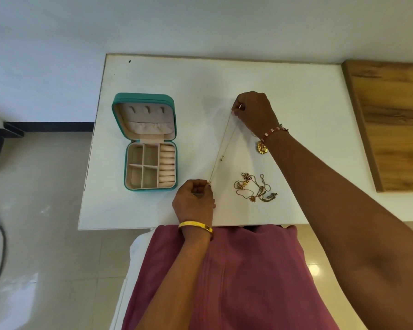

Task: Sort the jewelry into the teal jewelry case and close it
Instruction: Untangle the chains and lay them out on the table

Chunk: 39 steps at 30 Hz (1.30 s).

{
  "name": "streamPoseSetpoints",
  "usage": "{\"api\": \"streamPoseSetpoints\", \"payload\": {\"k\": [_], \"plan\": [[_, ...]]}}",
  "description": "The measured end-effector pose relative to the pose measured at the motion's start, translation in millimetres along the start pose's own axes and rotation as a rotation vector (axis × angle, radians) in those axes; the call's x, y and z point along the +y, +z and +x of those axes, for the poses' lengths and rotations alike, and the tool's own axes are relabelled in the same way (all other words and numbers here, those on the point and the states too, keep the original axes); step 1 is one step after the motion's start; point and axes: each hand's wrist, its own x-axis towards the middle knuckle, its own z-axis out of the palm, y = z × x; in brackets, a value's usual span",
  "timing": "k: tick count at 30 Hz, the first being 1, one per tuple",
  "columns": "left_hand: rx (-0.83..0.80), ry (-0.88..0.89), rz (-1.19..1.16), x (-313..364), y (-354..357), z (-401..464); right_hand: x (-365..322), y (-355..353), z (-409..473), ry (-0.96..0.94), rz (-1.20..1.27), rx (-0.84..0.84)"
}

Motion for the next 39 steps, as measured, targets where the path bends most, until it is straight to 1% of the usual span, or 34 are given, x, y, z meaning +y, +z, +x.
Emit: {"api": "streamPoseSetpoints", "payload": {"k": [4,12,18,20,23,26,28,34,36,39], "plan": [[0.006,0.012,0.021,-1,0,1,1,2,1,-0.004,-0.039,-0.008],[-0.003,0.009,0.011,-4,-2,3,0,2,3,0.025,0.001,0.002],[-0.017,0.019,-0.048,-3,-5,-2,3,0,3,0.019,0.038,0.039],[-0.018,0.022,-0.073,-2,-6,-5,2,-5,-4,0.016,0.101,0.103],[-0.037,0.04,-0.089,-1,-9,-9,-6,-17,-34,0.024,0.256,0.249],[-0.068,0.054,-0.104,-1,-11,-12,-10,-23,-83,0.104,0.432,0.319],[-0.098,0.054,-0.113,-2,-11,-16,-5,-23,-117,0.184,0.489,0.347],[-0.188,0.081,-0.082,-5,-8,-24,16,0,-195,0.453,0.465,0.399],[-0.203,0.103,-0.055,-7,-6,-25,19,8,-200,0.459,0.414,0.385],[-0.213,0.113,-0.039,-7,-6,-26,19,14,-193,0.379,0.263,0.322]]}}
